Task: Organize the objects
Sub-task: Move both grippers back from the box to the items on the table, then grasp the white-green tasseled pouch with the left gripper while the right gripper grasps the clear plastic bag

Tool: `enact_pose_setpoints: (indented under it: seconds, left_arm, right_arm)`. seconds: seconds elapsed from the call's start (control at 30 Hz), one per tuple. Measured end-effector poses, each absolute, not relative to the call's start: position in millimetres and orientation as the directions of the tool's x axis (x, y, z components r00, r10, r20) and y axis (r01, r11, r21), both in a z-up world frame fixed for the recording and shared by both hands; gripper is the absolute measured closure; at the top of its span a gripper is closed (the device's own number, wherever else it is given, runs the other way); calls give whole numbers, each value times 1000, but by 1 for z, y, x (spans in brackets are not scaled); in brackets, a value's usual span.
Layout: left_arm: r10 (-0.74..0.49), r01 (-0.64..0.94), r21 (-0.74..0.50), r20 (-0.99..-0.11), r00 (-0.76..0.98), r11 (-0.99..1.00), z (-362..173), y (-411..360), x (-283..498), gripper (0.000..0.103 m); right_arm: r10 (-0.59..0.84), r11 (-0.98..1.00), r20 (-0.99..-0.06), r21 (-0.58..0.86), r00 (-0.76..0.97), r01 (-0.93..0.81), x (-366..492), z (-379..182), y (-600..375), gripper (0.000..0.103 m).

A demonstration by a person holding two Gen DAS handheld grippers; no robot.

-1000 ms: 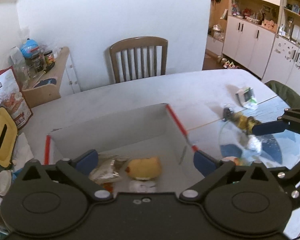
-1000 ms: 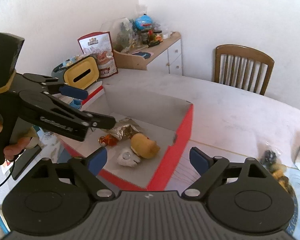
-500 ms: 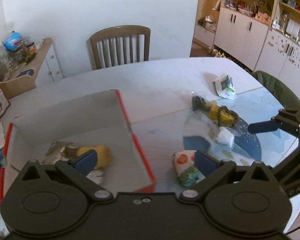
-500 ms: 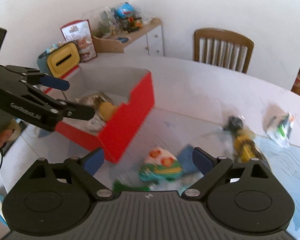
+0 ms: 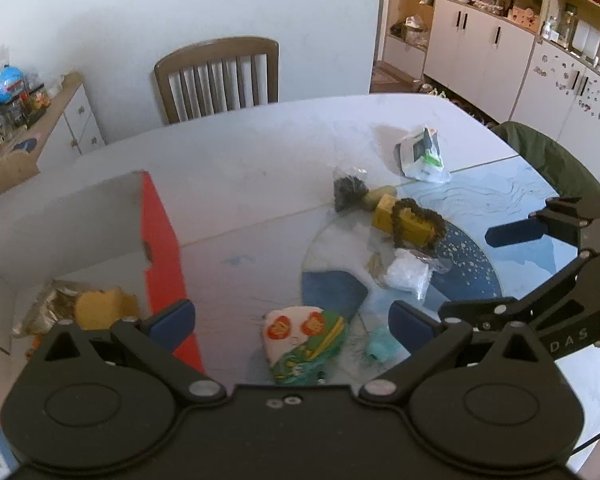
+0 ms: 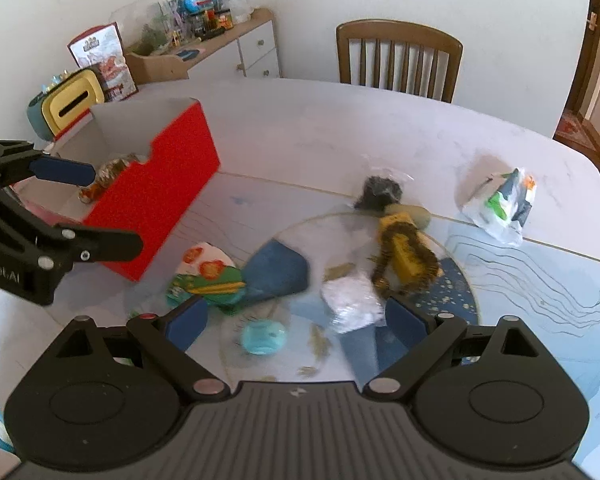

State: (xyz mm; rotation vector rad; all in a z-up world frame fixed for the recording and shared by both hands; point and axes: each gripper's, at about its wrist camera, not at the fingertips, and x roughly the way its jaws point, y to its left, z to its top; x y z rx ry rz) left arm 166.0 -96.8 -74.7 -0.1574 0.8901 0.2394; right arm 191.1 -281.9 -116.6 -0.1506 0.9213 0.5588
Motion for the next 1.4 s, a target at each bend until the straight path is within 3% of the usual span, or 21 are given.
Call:
enact_pose_setpoints:
  seconds: [0.67, 1.0, 1.23, 1.4]
  left_arm:
    - [247, -420, 16, -829, 502, 907, -142, -114, 212, 1]
    - [272, -471, 34, -851, 449, 882, -163, -111, 216, 4]
    - [262, -516, 0, -862, 435, 857, -168, -104, 214, 24]
    - [242, -529, -32, -865, 440, 848, -166, -99, 210, 30]
  right_arm:
    - [406, 770, -835, 92, 373, -632, 244, -170, -295, 8]
    - [425, 731, -842, 103, 332, -674, 254, -182, -289, 23]
    - [412, 738, -853, 107, 319, -666, 260, -191, -286, 35]
    - [402, 749, -857, 104, 323, -655, 262, -192, -285, 53]
